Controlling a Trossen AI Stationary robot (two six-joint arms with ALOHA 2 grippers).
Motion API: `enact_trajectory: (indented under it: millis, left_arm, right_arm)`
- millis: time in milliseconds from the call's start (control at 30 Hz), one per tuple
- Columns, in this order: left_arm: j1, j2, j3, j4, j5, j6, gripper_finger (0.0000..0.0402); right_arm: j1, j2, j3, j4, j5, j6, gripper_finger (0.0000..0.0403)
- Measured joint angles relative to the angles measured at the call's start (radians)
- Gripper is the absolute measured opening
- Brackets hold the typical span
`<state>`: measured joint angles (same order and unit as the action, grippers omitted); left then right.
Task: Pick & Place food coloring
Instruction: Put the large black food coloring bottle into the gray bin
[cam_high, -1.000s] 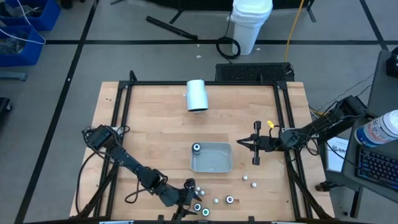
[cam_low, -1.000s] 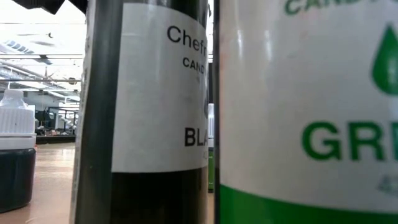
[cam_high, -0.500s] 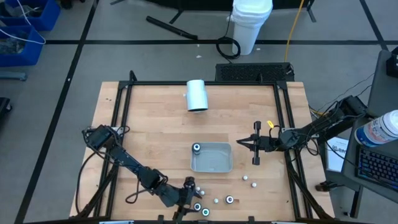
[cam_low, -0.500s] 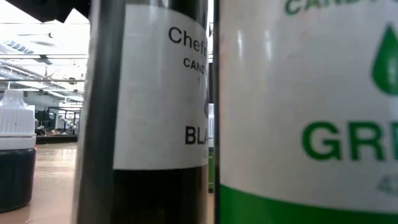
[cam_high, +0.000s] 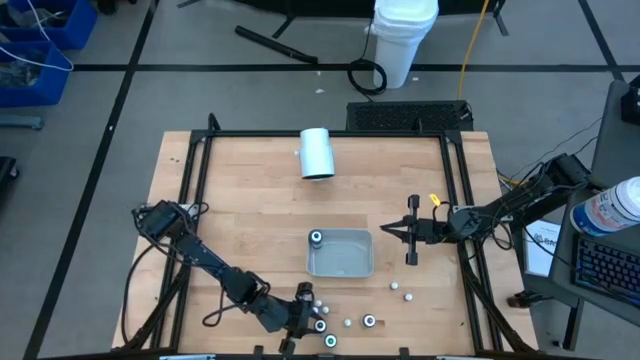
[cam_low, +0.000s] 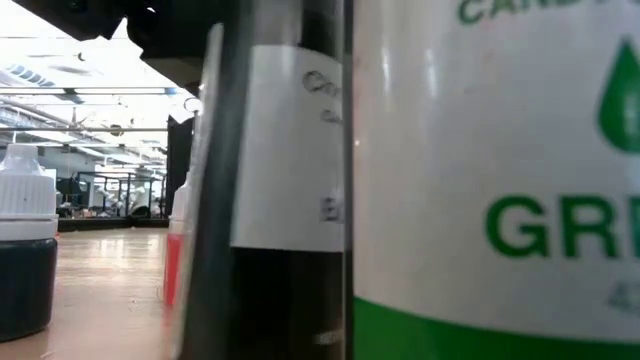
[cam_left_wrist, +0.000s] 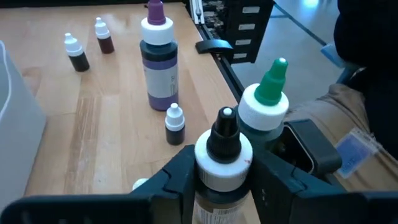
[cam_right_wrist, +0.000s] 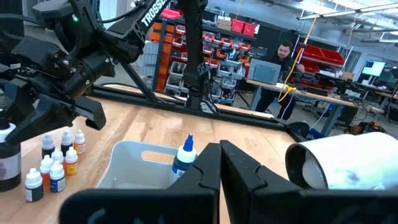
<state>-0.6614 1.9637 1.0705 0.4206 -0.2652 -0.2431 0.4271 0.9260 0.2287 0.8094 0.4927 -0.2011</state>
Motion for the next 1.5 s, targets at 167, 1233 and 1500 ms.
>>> enact_trajectory:
  millis: [167, 1233, 1500]
  left_arm:
    - [-0.003, -0.034, -0.002, -0.009, 0.001, 0.042, 0.0122]
    - [0.1, -0.253, -0.003, -0.3, -0.485, -0.071, 0.013]
    - [0.116, -0.204, -0.002, -0.304, -0.512, -0.102, 0.013]
  right_arm:
    - [0.0, 0.0, 0.0, 0.0, 0.0, 0.003, 0.0]
    - [0.0, 0.0, 0.0, 0.0, 0.0, 0.009, 0.0]
    - [0.0, 0.0, 0.0, 0.0, 0.0, 0.021, 0.0]
